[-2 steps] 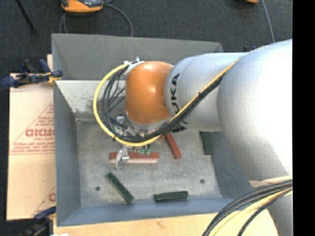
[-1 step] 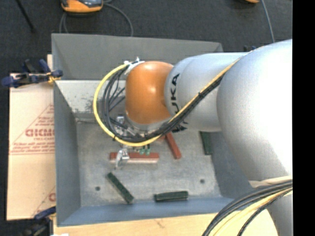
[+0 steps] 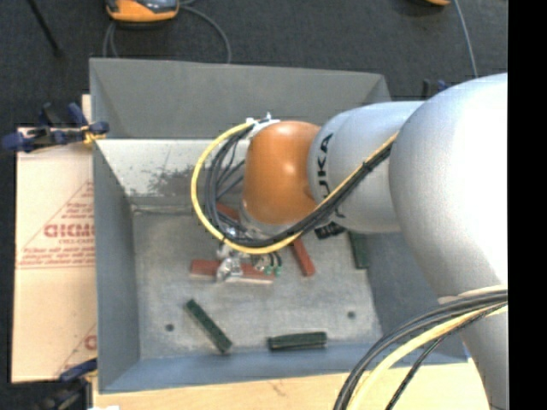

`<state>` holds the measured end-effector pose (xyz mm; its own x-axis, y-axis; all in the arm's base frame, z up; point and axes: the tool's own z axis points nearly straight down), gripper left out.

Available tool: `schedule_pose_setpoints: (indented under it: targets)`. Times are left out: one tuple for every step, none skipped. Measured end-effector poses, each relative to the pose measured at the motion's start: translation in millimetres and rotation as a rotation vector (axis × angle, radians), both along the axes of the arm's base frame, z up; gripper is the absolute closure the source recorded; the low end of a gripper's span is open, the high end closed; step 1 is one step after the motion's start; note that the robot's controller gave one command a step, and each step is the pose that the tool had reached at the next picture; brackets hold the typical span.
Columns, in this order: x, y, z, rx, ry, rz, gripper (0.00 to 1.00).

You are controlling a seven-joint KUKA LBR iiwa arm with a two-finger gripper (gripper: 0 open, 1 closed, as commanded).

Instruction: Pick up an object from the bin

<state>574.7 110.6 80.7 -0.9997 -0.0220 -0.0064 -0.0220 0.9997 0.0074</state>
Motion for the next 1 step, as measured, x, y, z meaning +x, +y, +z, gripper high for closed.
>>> schedule_pose_setpoints:
  targets:
    - [0.0,0.0,0.0,0.000,0.000,-0.001,1.00]
